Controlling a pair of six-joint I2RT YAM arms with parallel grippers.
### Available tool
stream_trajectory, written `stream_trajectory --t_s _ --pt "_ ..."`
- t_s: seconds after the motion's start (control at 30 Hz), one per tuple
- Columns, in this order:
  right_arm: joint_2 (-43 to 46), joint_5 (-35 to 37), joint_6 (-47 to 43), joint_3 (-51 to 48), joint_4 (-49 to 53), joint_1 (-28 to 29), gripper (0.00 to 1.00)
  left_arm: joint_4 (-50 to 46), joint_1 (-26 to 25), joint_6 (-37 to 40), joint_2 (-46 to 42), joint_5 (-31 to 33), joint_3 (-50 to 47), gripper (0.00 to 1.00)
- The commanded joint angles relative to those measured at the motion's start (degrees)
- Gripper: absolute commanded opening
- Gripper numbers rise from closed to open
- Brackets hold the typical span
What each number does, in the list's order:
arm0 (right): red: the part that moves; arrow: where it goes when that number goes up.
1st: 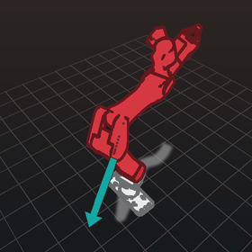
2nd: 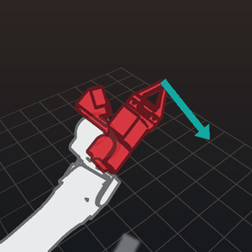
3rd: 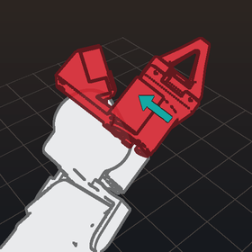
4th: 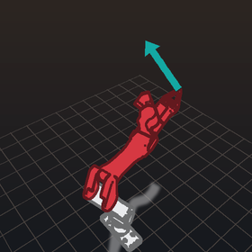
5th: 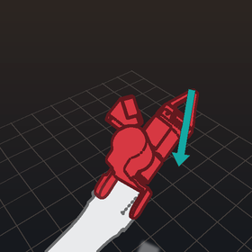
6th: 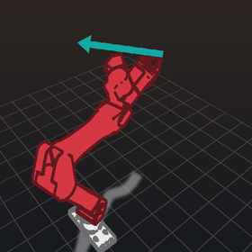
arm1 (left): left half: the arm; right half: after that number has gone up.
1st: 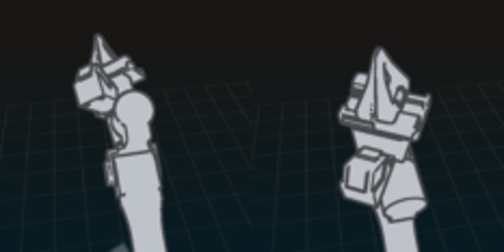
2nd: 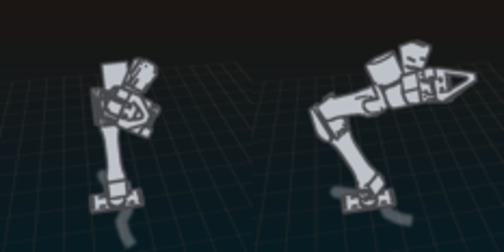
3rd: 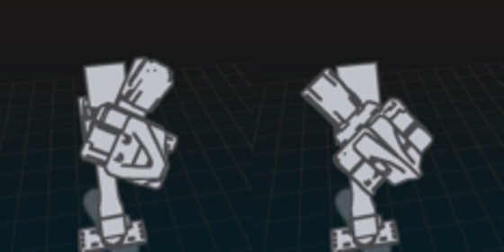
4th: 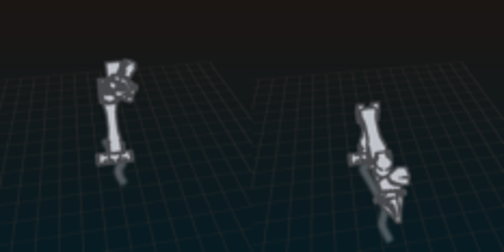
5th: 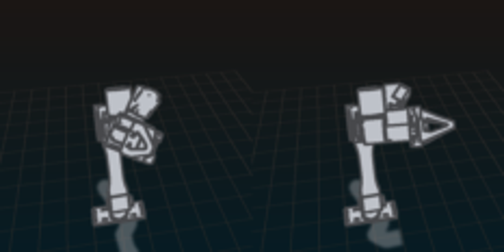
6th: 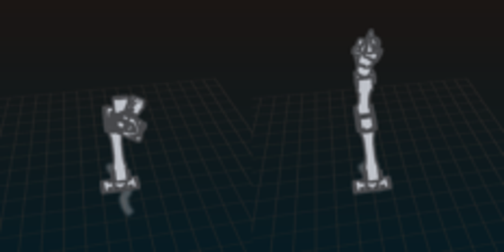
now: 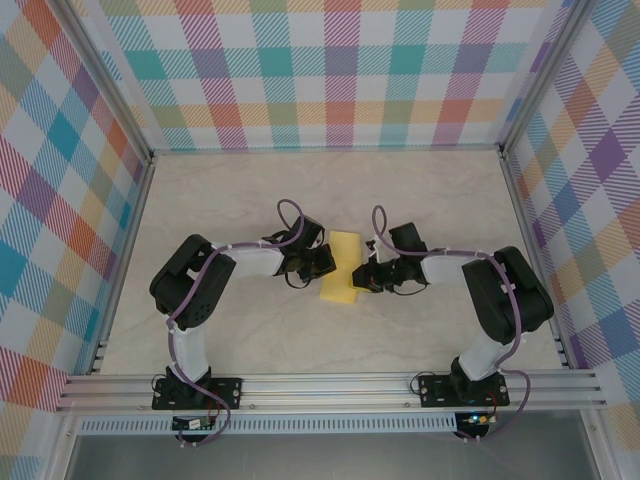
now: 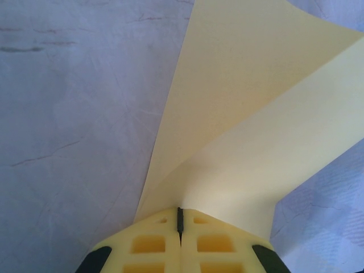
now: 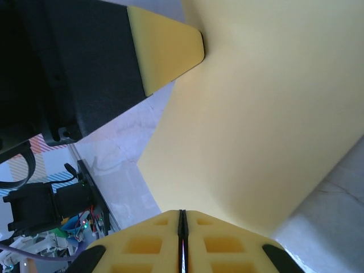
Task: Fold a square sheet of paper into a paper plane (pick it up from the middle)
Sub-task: First fold in half a square sheet of paper at the center of the table.
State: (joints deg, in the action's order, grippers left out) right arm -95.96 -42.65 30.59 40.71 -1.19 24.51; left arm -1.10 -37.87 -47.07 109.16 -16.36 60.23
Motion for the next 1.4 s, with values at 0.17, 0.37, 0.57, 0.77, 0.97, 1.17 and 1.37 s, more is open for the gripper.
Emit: stream_trajectory --t_s 0.17,0.37,0.57,0.77,0.97,1.17,1.37 --pt "-3.19 4.27 -2.94 -2.57 2.07 1.88 0.1 -2.12 -0.98 0.53 1.84 -0.25 -1.47 0.0" --pt "-3.97 7.03 -3.13 -3.9 2.76 2.37 0.1 -2.08 -0.98 0.61 1.75 -0.25 -1.77 0.0" --pt "0.58 5.61 -3.26 -2.93 4.66 2.99 0.1 -1.86 -0.98 0.59 1.37 -0.21 -2.15 0.0" --pt "1.78 5.66 -3.74 -2.56 5.72 3.89 0.1 -1.8 -0.96 0.62 1.14 -0.16 -2.48 0.0" --pt "-1.23 9.88 -4.84 -2.66 8.41 5.71 0.1 -1.88 -0.98 0.76 1.2 -0.28 -2.37 0.0" --pt "-0.41 11.01 -3.53 -5.56 6.41 5.9 0.08 -1.84 -0.98 0.92 1.18 -0.14 -2.39 0.0" --pt "4.96 4.87 -0.43 -2.94 4.47 4.33 0.08 -2.32 -0.98 1.41 1.13 -0.35 -2.18 0.0"
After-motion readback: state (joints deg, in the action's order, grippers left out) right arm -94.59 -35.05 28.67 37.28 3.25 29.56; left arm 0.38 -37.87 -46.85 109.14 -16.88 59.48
